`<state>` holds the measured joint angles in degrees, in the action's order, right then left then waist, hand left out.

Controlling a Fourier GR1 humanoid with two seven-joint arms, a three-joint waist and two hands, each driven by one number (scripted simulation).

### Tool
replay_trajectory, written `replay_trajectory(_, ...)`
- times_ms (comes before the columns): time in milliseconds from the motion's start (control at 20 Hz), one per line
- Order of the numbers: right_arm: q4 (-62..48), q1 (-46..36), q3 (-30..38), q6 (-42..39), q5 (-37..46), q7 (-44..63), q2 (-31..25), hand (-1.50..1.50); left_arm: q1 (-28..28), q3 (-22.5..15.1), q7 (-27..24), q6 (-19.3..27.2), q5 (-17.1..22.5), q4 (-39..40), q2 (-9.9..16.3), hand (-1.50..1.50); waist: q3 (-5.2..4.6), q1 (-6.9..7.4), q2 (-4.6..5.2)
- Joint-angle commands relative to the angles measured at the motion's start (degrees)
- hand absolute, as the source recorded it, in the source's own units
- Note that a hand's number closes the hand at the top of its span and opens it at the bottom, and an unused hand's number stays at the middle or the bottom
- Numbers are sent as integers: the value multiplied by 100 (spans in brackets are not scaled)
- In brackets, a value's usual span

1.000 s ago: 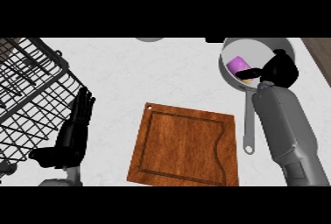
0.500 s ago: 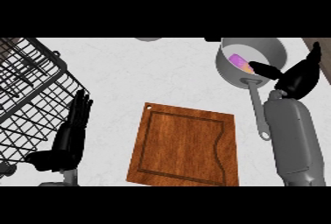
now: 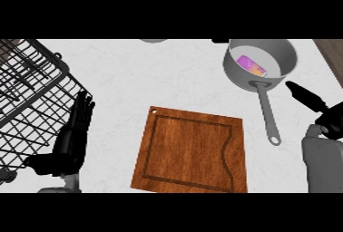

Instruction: Pick the can from the cutting board and place it in the pot

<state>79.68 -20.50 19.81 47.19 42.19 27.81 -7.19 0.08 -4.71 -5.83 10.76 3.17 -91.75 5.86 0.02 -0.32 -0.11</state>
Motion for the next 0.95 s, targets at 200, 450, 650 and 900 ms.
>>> replay_trajectory(200, 800, 1190, 248, -222, -1450, -1086, -447, -150, 239, -154, -64, 27, -215, -187, -178, 0, 1, 26, 6)
replay_trajectory(450, 1535, 1605, 212, -326, -1006, -400, -320, -150, 124, -111, 34, -7, -241, -141, -309, 0, -2, 24, 6)
replay_trajectory(650, 2230, 2195, 444, -47, -1399, -716, -115, -150, 261, -112, -270, -59, -291, 105, -320, 0, -3, -10, 0)
replay_trajectory(900, 2154, 2680, 836, 34, -2174, -1509, -95, -150, 428, -28, -182, -159, -201, -210, -284, 0, 1, 10, 0)
